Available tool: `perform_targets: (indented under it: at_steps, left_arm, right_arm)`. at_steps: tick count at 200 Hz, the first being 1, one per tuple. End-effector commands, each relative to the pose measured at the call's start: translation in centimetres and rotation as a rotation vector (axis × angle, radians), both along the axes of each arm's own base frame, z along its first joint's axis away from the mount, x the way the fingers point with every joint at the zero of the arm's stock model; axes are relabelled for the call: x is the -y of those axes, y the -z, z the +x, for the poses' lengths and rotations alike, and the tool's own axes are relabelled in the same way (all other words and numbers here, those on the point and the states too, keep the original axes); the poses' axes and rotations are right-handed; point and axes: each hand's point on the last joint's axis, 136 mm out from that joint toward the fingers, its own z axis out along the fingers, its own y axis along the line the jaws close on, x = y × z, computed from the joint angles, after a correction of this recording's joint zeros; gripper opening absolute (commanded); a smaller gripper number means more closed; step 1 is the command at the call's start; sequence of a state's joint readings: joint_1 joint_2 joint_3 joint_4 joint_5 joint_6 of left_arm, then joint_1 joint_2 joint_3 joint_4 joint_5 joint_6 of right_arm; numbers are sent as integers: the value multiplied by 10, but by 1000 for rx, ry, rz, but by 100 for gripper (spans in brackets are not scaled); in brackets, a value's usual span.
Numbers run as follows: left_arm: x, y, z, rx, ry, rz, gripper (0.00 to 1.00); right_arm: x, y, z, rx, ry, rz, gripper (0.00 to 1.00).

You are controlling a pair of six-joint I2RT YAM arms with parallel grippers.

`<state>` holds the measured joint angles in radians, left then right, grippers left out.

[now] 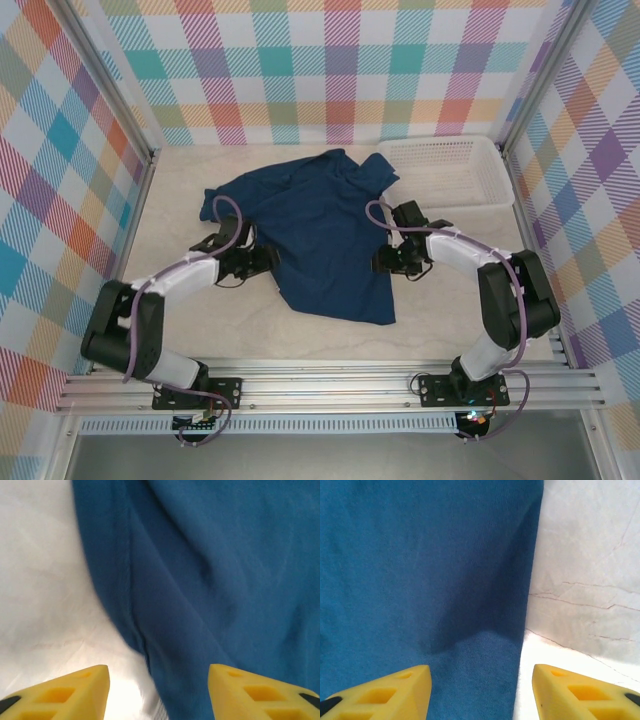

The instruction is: Fold the inside-out t-shirt

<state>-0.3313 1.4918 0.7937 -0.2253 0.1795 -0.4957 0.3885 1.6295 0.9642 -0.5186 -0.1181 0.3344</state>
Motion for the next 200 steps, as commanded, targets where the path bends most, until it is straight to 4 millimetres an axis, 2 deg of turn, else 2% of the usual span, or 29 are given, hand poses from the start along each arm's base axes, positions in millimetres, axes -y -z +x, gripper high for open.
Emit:
perform_targets:
  at_steps: [1,30,46,58,65,83,103,120,136,155,176,186,200]
  left_arm:
    - [14,-8,29,66,30,-19,58]
    - [15,20,34,23,22,1,55]
    - [14,35,31,-9,26,12,48]
    - [13,44,28,-28,30,18,34]
    - [13,45,26,-31,36,20,21]
    - [9,33,20,-18,40,30,0]
    - [-8,1,1,16,26,78,0]
    - [-24,-26,-22,32,9,120,0]
    - [-28,-49,-37,54,6,105,0]
    - [-27,-60,-47,48,15,79,0]
    - [-31,-57,-36,63,-6,114,0]
    - [-36,-52,-23,70,-29,162,7]
    - [-39,-43,2,84,-44,224,10]
  right_arm:
    - [-12,12,-7,-42,8,37,55]
    - [-13,25,-9,-71,16,23,51]
    - [-10,31,-9,-78,22,-4,46]
    - [-6,31,-7,-73,22,-30,34]
    - [-3,29,-5,-64,21,-47,26]
    - [4,22,3,-31,16,-95,8]
    - [9,10,12,3,0,-137,1]
    - [12,0,20,29,-12,-162,0]
    - [11,-7,28,42,-33,-174,0]
    - [10,-8,38,45,-52,-195,0]
    - [2,-8,50,58,-61,-176,0]
    - [-1,-6,54,58,-66,-174,0]
    - [-2,-8,61,72,-60,-178,10]
